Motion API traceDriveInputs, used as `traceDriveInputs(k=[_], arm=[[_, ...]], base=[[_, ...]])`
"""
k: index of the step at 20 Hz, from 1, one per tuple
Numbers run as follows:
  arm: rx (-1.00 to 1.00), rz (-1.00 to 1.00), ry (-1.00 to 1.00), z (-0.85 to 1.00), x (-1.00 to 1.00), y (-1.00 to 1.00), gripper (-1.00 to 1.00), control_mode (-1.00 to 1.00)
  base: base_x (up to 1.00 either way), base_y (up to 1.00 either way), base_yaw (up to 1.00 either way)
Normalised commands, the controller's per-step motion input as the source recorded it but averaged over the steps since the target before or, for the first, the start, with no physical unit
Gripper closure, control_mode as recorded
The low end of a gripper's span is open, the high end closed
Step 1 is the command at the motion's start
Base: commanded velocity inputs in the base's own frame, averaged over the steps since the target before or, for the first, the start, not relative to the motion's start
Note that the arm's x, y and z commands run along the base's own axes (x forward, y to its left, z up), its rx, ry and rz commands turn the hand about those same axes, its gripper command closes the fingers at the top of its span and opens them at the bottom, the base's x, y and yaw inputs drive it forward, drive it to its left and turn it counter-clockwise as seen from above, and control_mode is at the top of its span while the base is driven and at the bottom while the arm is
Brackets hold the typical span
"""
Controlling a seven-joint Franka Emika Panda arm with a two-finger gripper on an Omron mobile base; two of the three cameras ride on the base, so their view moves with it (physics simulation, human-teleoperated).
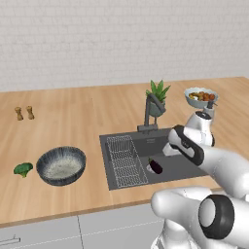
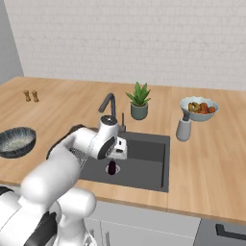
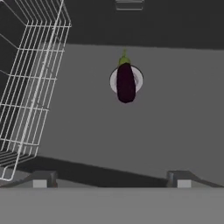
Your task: Pick the eggplant from the sink and place it in the bowl. Then pick the bowl and place it in the microwave. Then close the microwave door and press the start button.
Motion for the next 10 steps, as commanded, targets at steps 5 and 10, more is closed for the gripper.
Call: traceDriveInputs(k=[5,10], arm=[[0.0,0.01,0.02,-0.38,0.16,0.08,-1.0,-1.0],[0.0,0.0,0.0,-0.36,0.3,0.04,-1.0,-1.0]], base=[[0.0,0.0,0.0],[0.0,0.0,0.0]])
